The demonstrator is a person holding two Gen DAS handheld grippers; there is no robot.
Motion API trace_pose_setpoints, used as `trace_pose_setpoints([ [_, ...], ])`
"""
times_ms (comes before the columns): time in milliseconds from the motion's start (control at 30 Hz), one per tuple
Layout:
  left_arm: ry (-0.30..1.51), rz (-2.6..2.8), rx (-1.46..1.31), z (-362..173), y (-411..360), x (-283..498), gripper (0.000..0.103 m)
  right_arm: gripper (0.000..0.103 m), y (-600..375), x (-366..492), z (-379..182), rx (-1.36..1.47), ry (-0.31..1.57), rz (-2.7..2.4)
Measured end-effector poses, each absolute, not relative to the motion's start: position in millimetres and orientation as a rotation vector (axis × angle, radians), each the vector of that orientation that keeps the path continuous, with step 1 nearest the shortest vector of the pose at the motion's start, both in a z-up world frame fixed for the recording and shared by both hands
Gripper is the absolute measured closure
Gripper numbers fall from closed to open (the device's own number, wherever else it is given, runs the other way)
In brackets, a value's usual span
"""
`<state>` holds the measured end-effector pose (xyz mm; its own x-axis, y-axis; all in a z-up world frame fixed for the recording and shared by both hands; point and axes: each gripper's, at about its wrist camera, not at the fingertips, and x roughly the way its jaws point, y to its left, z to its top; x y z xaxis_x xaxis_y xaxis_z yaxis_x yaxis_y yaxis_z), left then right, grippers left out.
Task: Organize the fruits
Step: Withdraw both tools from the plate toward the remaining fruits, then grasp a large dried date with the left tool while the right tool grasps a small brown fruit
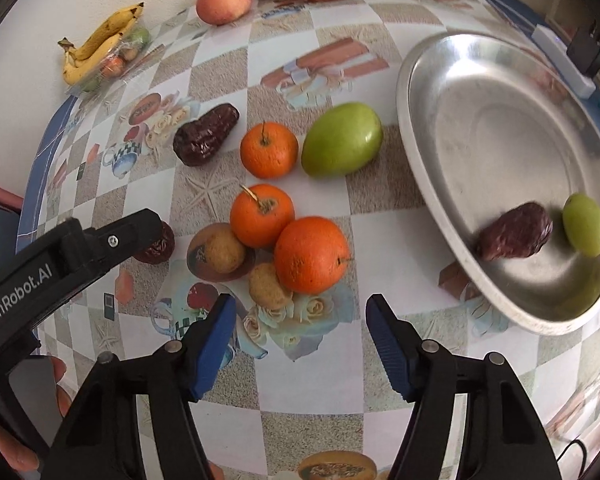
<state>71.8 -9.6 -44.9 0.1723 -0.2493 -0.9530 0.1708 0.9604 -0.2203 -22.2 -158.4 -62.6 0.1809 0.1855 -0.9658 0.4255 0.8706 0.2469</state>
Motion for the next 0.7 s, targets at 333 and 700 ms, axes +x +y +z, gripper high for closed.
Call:
trace_pose_setpoints([
  [333, 1.387, -0.308, -0.096, -52, -11, 76, 0.026, 0.052, -145, -14, -66, 0.597, 1.382, -0.192],
  [700, 1.422, -0.323, -0.160, -56, -5, 75, 0.054, 0.078, -148, -12, -68, 0.631, 1.363, -0.200],
])
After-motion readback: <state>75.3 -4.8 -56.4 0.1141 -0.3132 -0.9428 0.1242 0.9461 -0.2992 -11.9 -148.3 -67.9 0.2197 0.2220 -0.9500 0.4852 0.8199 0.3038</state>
